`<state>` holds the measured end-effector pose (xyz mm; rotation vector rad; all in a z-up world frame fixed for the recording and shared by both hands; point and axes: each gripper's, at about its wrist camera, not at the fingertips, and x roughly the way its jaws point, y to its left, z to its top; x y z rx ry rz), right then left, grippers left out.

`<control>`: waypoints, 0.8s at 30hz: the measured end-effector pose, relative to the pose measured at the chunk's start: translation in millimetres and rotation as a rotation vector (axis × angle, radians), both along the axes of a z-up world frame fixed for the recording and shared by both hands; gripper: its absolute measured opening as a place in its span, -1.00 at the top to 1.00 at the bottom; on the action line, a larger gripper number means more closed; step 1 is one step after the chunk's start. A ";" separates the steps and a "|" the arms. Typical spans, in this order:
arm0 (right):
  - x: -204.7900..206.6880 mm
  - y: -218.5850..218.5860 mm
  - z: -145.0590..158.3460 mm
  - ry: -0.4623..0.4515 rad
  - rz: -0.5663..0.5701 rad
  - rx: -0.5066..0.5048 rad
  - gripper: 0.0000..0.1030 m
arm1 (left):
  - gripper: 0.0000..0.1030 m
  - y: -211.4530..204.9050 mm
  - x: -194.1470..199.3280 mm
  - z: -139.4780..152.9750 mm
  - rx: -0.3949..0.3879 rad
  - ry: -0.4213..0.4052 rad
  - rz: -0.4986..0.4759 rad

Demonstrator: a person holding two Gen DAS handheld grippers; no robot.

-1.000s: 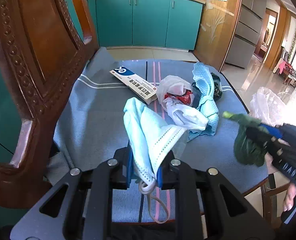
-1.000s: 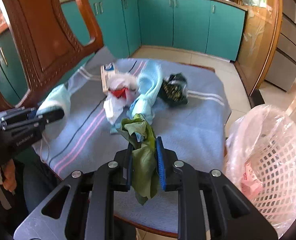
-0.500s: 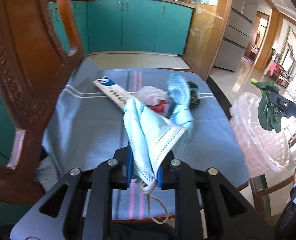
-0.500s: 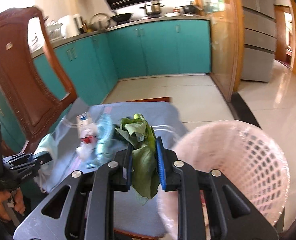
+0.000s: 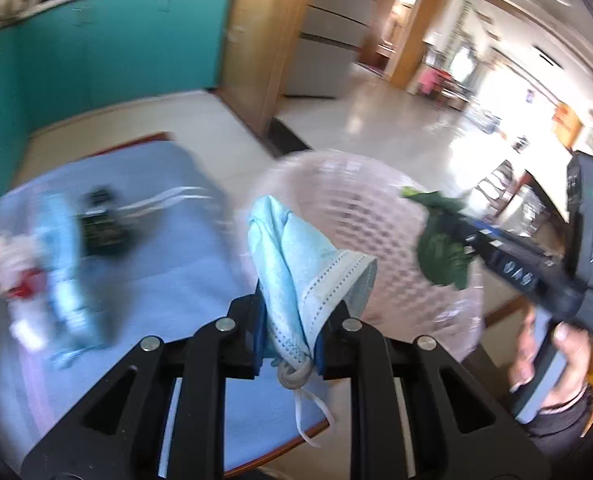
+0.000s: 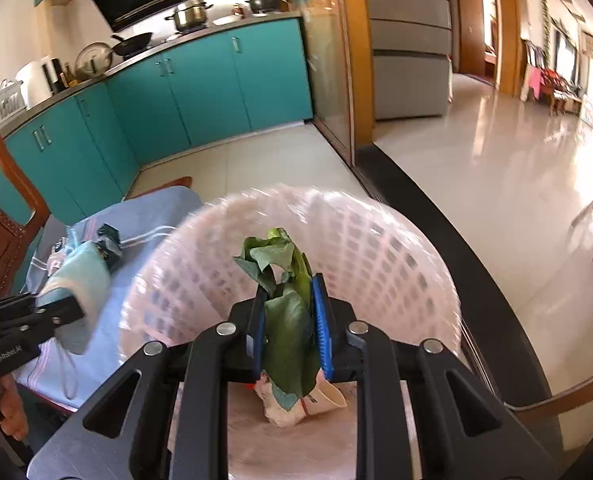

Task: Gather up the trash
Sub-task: 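Carry the greens with the right tool while the left tool carries the mask, releasing both into the wastebasket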

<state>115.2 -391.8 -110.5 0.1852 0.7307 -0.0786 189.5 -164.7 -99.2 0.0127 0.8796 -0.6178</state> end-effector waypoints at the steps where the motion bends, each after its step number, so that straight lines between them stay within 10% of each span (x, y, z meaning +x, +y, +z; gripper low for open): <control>1: -1.8 -3.0 -3.7 0.003 -0.009 0.004 0.58 | 0.62 -10.6 0.1 -1.7 -0.001 0.004 -0.027; 8: -1.4 -23.6 -13.8 0.011 -0.047 0.036 0.58 | 0.36 -58.5 8.2 -12.2 0.033 0.029 -0.119; 10: -0.3 -24.6 -14.0 0.013 -0.049 0.040 0.58 | -0.37 -55.5 6.9 -10.6 0.027 0.013 -0.099; 12: 1.3 -21.6 -14.6 0.022 -0.050 0.045 0.55 | -0.55 -43.2 4.5 -8.0 0.017 -0.015 -0.046; 19: 3.6 -5.1 -16.7 0.043 -0.029 0.038 -0.17 | -0.63 11.3 -4.4 7.4 0.039 -0.063 0.132; 24: 7.5 18.6 -9.1 0.033 -0.012 -0.027 -0.33 | -0.78 57.9 -14.2 13.6 0.136 -0.124 0.286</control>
